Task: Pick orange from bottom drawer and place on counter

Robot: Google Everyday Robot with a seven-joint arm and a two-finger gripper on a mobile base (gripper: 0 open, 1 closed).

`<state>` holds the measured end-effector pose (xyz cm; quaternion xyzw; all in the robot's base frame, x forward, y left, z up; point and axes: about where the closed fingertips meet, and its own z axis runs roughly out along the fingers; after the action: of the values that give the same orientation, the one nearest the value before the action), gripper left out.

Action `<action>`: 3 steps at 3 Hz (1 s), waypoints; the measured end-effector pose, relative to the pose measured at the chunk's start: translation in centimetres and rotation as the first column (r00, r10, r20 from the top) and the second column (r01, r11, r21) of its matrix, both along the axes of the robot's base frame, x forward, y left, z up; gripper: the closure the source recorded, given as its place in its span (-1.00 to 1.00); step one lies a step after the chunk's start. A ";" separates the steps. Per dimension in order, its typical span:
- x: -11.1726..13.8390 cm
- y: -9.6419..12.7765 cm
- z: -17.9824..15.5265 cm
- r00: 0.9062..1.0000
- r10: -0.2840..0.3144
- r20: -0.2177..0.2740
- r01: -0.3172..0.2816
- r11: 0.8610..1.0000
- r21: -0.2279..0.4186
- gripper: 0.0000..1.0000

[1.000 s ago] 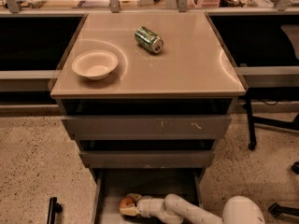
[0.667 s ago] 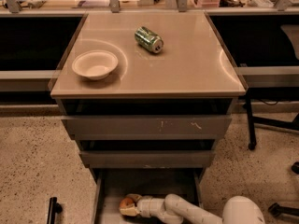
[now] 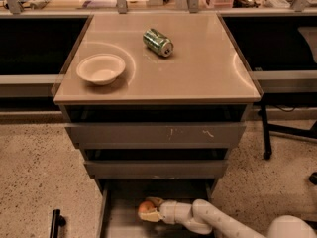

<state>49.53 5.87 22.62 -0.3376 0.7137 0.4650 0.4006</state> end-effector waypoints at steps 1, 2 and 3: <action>-0.7 -6.0 6.8 0.997 -0.069 0.028 0.070 0.997 -0.038 1.00; -6.1 -7.7 13.5 0.998 -0.024 0.049 0.026 0.999 -0.039 1.00; -6.0 -7.7 13.4 0.998 -0.025 0.050 0.027 0.999 -0.039 1.00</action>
Offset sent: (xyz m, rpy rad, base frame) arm -0.1081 -0.1010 0.2057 -0.0301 -0.0722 0.0005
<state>43.53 -1.82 36.06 -0.3474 0.7171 0.4369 0.4173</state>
